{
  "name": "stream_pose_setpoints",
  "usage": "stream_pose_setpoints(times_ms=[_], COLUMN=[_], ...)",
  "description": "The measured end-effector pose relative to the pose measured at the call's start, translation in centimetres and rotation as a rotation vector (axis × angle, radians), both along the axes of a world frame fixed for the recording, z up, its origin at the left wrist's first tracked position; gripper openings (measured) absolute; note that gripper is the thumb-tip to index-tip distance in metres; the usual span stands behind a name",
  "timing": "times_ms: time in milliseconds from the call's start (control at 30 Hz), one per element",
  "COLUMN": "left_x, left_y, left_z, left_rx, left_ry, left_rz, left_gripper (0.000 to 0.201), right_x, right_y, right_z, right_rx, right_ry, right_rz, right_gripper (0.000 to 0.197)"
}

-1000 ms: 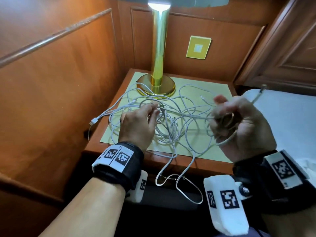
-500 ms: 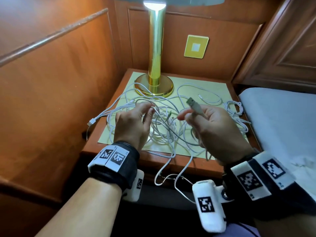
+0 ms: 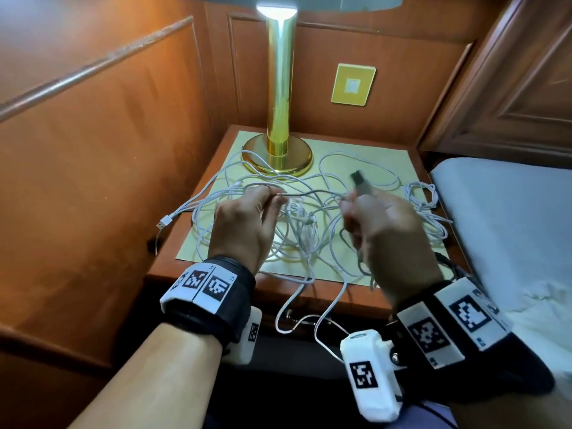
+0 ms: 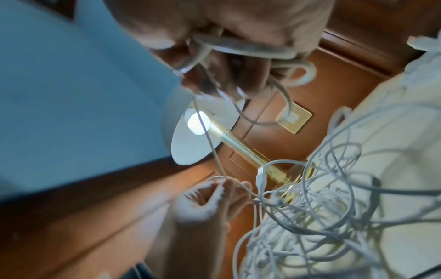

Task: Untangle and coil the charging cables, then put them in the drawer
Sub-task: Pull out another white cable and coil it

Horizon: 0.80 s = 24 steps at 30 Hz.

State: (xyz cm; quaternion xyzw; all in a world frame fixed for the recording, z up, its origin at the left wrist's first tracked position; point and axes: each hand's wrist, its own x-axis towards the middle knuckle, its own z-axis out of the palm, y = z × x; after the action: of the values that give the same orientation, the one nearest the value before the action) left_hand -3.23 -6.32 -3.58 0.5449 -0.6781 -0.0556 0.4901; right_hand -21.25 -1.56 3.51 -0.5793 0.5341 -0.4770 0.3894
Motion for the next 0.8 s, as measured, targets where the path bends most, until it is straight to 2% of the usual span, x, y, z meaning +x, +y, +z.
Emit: stream_pose_setpoints(times_ms=[67,133,233,333,433,500,567,633,700,767,800], left_x=[0.0,-0.5,-1.1,-1.3,-1.4,-1.3,-1.1,-0.9,-0.9,-1.0,-1.1], left_y=[-0.1,0.1,0.2,0.1,0.4,0.4,0.4,0.4,0.5,0.7,0.7], left_z=[0.1,0.3,0.4,0.5,0.9,1.1,1.2,1.4,1.6,1.8,1.8], left_rx=[0.0,0.009,0.041,0.036,0.013,0.014,0.033,0.051,0.047,0.024,0.02], left_ry=[0.027,0.001,0.017,0.054,0.069,0.111,0.148,0.147,0.129,0.087,0.081], left_rz=[0.029,0.027,0.0,0.004,0.016,0.021,0.027,0.028,0.005,-0.006,-0.005], left_gripper=[0.027,0.023,0.02,0.015,0.012,0.01,0.008,0.006,0.007,0.012,0.014], right_x=[-0.5,-0.8,-0.7,-0.6,-0.6,-0.7,-0.8,-0.5,-0.2,0.1,0.2], right_y=[0.2,0.2,0.3,0.6,0.5,0.3,0.2,0.1,0.0,-0.2,-0.2], right_z=[0.5,0.5,0.8,1.4,1.6,1.3,0.8,0.4,-0.4,-0.9,-0.9], right_rx=[-0.021,-0.07,-0.105,-0.026,0.027,0.045,0.029,0.044,0.093,0.101,0.095], right_ry=[-0.291,-0.456,-0.57,-0.652,-0.722,-0.613,-0.252,0.123,0.303,0.446,0.504], right_rz=[-0.047,-0.071,-0.024,0.064,0.135,0.082,-0.007,-0.001,0.069,0.098,0.113], right_gripper=[0.014,0.019,0.023,0.017,0.029,0.035,0.026,0.01,0.019,0.014,0.021])
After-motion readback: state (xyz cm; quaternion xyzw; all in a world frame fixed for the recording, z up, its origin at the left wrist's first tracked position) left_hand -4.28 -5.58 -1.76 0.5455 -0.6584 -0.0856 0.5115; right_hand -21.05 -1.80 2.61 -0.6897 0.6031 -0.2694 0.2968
